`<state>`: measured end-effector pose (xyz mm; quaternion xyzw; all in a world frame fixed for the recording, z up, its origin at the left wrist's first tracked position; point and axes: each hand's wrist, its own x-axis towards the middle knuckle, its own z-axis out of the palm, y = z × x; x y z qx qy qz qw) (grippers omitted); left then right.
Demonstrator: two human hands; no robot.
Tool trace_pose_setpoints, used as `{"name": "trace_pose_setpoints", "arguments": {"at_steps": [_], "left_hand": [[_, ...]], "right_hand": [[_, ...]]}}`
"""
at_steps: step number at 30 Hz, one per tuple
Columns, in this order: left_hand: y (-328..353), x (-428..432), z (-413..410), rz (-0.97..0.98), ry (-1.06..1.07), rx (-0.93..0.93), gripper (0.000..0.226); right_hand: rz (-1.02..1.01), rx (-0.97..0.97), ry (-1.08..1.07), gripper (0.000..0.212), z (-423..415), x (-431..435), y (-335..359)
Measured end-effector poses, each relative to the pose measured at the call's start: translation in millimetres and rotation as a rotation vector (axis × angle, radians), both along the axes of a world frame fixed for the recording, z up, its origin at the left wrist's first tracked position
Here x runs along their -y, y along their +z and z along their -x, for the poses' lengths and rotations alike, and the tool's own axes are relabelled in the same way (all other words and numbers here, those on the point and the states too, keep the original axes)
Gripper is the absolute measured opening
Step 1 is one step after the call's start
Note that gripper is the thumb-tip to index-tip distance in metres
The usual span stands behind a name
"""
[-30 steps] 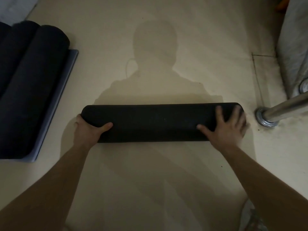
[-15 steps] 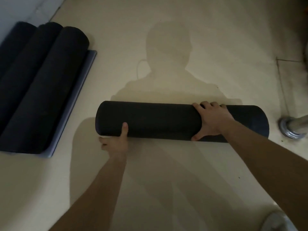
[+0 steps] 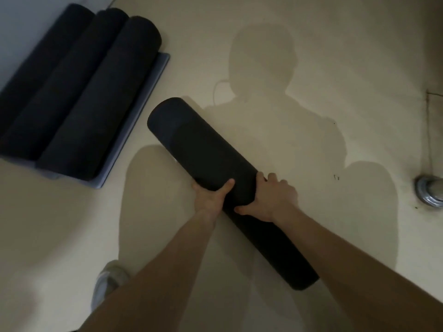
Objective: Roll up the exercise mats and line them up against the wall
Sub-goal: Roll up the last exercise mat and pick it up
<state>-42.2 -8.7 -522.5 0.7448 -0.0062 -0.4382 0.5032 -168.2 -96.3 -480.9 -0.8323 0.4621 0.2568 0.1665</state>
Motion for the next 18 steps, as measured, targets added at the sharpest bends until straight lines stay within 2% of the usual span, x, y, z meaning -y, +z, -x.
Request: {"name": "trace_pose_setpoints", "arguments": {"at_steps": [4, 8, 10, 12, 13, 16, 18], "left_hand": [[2.1, -9.8, 13.3, -0.012, -0.076, 0.02, 0.127], [-6.4, -3.7, 13.5, -0.024, -0.076, -0.006, 0.119], [-19.3, -10.0, 9.1, -0.028, -0.085, -0.021, 0.116], [-26.6, -12.2, 7.5, -0.017, -0.084, -0.049, 0.118], [-26.6, -11.5, 7.2, -0.015, -0.069, -0.062, 0.119], [-21.7, -12.1, 5.1, -0.02, -0.024, -0.156, 0.114], [-17.8, -16.2, 1.1, -0.011, -0.012, -0.245, 0.109]], "right_hand": [[-0.085, 0.039, 0.013, 0.116, 9.7, 24.6, 2.7], [-0.424, 0.218, -0.241, 0.093, 15.9, 67.4, -18.8], [-0.585, 0.202, -0.348, 0.115, 11.3, 78.3, -36.9], [-0.651, 0.155, -0.365, 0.145, 6.1, 83.1, -49.1], [-0.672, 0.143, -0.372, 0.151, 4.5, 84.0, -52.1], [-0.742, 0.154, -0.458, 0.141, 6.1, 74.9, -55.2], [-0.752, 0.169, -0.467, 0.144, 7.0, 69.4, -56.3]]}}
